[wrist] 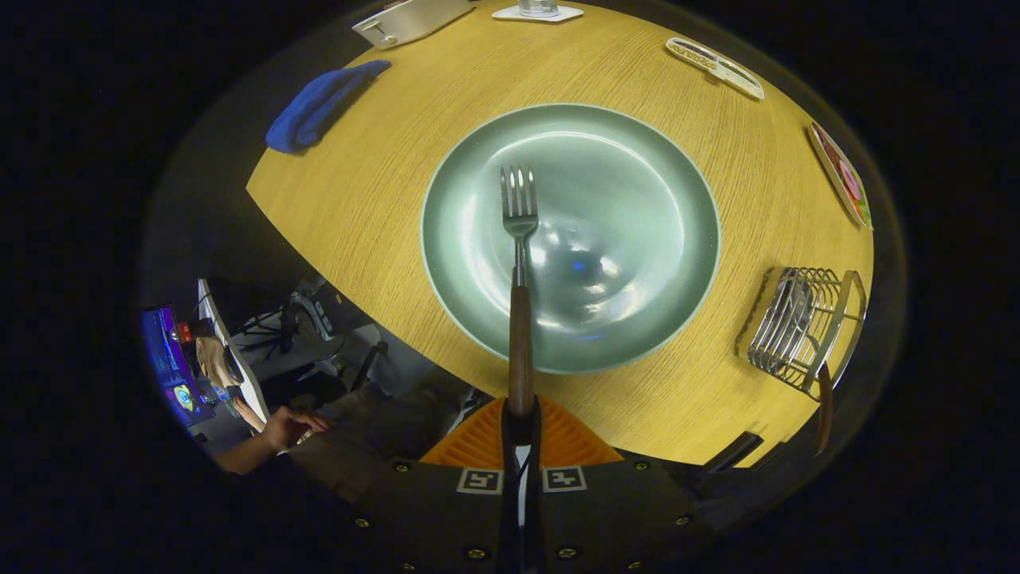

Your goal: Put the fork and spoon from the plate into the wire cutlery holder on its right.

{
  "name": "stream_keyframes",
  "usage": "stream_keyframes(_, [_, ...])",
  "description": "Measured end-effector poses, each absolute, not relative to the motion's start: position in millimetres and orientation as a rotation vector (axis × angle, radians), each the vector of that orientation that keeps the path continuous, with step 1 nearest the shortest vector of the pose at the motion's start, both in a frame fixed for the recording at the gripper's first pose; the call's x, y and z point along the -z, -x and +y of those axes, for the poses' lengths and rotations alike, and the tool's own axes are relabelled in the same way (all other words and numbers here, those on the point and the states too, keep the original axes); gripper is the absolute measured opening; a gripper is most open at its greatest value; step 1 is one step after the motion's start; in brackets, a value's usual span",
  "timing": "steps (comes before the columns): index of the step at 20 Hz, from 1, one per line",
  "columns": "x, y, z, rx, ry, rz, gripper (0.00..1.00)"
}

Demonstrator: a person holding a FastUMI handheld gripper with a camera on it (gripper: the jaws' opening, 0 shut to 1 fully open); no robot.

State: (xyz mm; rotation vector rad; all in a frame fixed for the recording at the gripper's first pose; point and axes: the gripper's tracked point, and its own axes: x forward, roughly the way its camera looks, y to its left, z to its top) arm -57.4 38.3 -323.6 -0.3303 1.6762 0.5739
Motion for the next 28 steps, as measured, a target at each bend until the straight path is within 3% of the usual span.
stream_keyframes(14, [241.3, 40.3, -31.7, -0.59, 0.377, 1.684, 0.04])
stream_keyframes(28, [193.7, 23.8, -140.8, -0.396, 0.266, 1.669, 0.04])
